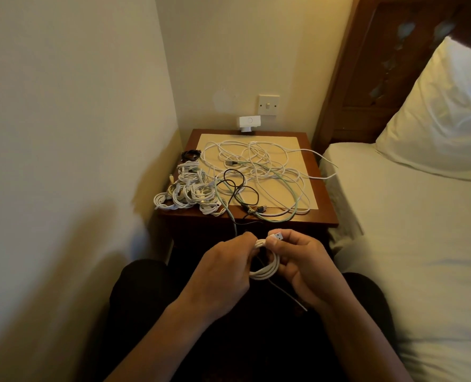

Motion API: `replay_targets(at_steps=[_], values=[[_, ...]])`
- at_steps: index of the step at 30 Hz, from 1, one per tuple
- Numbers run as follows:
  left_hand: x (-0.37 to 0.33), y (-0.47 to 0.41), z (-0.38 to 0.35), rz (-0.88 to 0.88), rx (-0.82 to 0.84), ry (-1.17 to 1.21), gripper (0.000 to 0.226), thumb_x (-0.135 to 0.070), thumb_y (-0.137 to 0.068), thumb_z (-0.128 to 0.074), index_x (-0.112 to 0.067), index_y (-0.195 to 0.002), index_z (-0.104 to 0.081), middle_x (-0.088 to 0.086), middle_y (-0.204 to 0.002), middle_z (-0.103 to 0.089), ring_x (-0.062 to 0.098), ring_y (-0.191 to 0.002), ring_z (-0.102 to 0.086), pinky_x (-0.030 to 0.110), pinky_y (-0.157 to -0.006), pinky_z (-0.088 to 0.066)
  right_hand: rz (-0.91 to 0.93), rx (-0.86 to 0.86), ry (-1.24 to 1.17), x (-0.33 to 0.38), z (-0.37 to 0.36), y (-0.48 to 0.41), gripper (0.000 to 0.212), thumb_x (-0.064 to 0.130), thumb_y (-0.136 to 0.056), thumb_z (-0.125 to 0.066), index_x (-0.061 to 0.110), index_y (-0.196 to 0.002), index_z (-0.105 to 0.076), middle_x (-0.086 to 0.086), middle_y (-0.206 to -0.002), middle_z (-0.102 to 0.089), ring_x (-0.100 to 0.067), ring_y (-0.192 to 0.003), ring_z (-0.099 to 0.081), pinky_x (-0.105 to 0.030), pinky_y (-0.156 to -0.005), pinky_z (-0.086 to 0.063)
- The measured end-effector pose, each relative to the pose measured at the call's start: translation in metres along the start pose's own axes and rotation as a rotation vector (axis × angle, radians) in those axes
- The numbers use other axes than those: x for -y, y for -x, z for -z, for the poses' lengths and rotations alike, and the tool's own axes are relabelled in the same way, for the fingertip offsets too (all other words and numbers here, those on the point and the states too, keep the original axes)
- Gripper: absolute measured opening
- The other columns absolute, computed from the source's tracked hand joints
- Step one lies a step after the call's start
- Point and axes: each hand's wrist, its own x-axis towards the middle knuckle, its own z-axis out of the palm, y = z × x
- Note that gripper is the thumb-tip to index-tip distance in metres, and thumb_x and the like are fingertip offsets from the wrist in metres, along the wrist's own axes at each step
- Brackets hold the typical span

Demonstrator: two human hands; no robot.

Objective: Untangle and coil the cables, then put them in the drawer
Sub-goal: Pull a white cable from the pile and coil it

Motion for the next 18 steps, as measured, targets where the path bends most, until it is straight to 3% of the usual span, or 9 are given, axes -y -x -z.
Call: replay_targets(at_steps=[3, 7, 11, 14, 18], values=[[0.003, 0.004, -0.003, -0.058, -0.081, -0.013, 0.011, -0.023, -0.106, -0.046, -0.027, -0.1, -0.054, -0.009, -0.083, -0.055, 0.011, -0.07, -0.051, 0.035, -0.064, -0.046, 0.007, 0.03, 0.048, 0.003, 0.001, 0.001, 0.023, 0.012, -0.086, -0.072, 0.006, -0.108, -0.071, -0.01, -0.094, -0.074, -0.022, -0.085, -0.071, -0.038, -0.08, -0.057], [-0.001, 0.001, -0.003, 0.22, -0.005, 0.46, 0.019, -0.035, -0.108, -0.043, -0.027, -0.099, -0.058, 0.003, -0.081, -0.061, 0.015, -0.068, -0.053, 0.037, -0.061, -0.041, 0.106, 0.011, 0.286, 0.002, -0.001, 0.0, 0.021, 0.017, -0.09, -0.074, 0.016, -0.112, -0.073, -0.004, -0.1, -0.077, -0.019, -0.091, -0.072, -0.034, -0.081, -0.056], [0.002, 0.0, 0.0, 0.409, 0.041, 0.566, 0.03, -0.04, -0.108, -0.041, -0.023, -0.091, -0.059, -0.001, -0.076, -0.056, 0.007, -0.067, -0.047, 0.035, -0.063, -0.039, 0.092, 0.055, 0.452, -0.004, -0.001, 0.003, 0.019, 0.013, -0.094, -0.072, 0.019, -0.111, -0.075, -0.002, -0.103, -0.078, -0.017, -0.095, -0.075, -0.029, -0.08, -0.059], [0.006, 0.002, -0.001, 0.441, 0.063, 0.594, 0.037, -0.04, -0.109, -0.039, -0.015, -0.09, -0.059, -0.003, -0.074, -0.055, 0.008, -0.066, -0.048, 0.034, -0.066, -0.04, 0.139, 0.021, 0.519, -0.012, -0.001, 0.005, 0.019, 0.012, -0.095, -0.071, 0.022, -0.11, -0.075, 0.001, -0.102, -0.078, -0.016, -0.097, -0.075, -0.038, -0.089, -0.062], [0.008, 0.004, 0.003, 0.429, 0.124, 0.777, 0.04, -0.034, -0.109, -0.04, 0.0, -0.098, -0.057, 0.001, -0.078, -0.061, 0.016, -0.069, -0.055, 0.027, -0.065, -0.046, 0.229, -0.026, 0.553, -0.014, -0.001, 0.0, 0.019, 0.009, -0.097, -0.068, 0.024, -0.107, -0.076, 0.002, -0.101, -0.078, -0.015, -0.097, -0.075, -0.041, -0.092, -0.06]])
